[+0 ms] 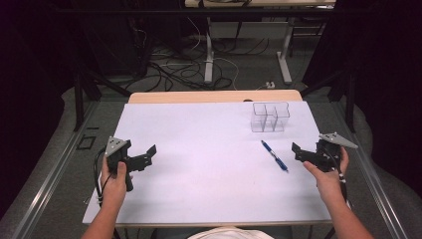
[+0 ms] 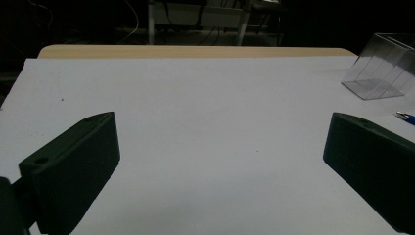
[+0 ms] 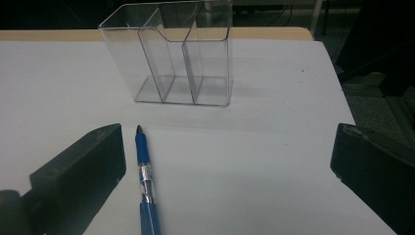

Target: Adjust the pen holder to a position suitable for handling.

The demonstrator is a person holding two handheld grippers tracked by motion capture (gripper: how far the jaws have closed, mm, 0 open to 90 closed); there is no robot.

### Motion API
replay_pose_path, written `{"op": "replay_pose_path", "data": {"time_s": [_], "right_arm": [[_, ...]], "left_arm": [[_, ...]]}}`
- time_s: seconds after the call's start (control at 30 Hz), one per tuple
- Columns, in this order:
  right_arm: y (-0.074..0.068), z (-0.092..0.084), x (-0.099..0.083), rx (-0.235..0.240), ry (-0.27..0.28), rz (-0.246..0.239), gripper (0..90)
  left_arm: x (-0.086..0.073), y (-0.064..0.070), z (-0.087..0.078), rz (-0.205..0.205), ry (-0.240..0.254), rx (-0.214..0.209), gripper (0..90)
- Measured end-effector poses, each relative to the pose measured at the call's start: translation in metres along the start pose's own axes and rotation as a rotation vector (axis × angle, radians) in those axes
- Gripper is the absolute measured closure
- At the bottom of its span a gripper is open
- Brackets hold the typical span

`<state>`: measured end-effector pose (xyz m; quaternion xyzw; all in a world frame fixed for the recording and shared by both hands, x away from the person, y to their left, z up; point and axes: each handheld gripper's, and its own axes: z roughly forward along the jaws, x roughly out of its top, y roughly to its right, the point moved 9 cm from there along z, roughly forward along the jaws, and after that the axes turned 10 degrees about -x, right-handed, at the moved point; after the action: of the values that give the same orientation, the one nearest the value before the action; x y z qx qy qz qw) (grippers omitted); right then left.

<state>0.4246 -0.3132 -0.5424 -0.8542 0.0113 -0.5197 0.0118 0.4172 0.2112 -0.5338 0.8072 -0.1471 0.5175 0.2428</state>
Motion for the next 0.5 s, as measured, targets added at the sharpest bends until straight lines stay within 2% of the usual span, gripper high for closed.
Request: {"op": "replay_pose_path", "data": {"time_s": [0.03, 0.13, 0.23, 0.27, 0.33, 0.43, 0.5], "right_arm": [[0.0023, -0.0008, -0.0019, 0.002, -0.022, -0.011, 0.0], [0.0042, 0.0026, -0.0008, 0.002, 0.001, -0.01, 0.0], [0.0045, 0.0034, -0.001, 0.002, 0.002, -0.013, 0.5], [0.0031, 0.0048, 0.0002, -0.004, 0.019, 0.004, 1.3], [0.0043, 0.0017, -0.0017, 0.005, -0.013, -0.02, 4.7], [0.0026, 0.0007, -0.0011, 0.007, -0.022, -0.007, 7.6], [0.0013, 0.0002, 0.0, 0.013, -0.024, -0.017, 10.3]], "left_arm": [[0.0001, -0.0004, 0.0, 0.006, -0.003, 0.001, 0.2], [-0.0017, -0.0015, -0.0002, 0.017, -0.016, 0.007, 0.2], [-0.0024, -0.0019, 0.0001, 0.014, -0.02, 0.008, 0.2], [-0.0026, -0.0021, 0.0003, 0.008, -0.018, 0.009, 0.2], [-0.0021, -0.0023, -0.0002, 0.012, -0.018, 0.01, 0.2], [-0.0019, -0.0009, -0.0001, 0.008, -0.014, 0.007, 0.2], [-0.0019, -0.0007, -0.0008, 0.011, -0.015, 0.007, 0.2]]}}
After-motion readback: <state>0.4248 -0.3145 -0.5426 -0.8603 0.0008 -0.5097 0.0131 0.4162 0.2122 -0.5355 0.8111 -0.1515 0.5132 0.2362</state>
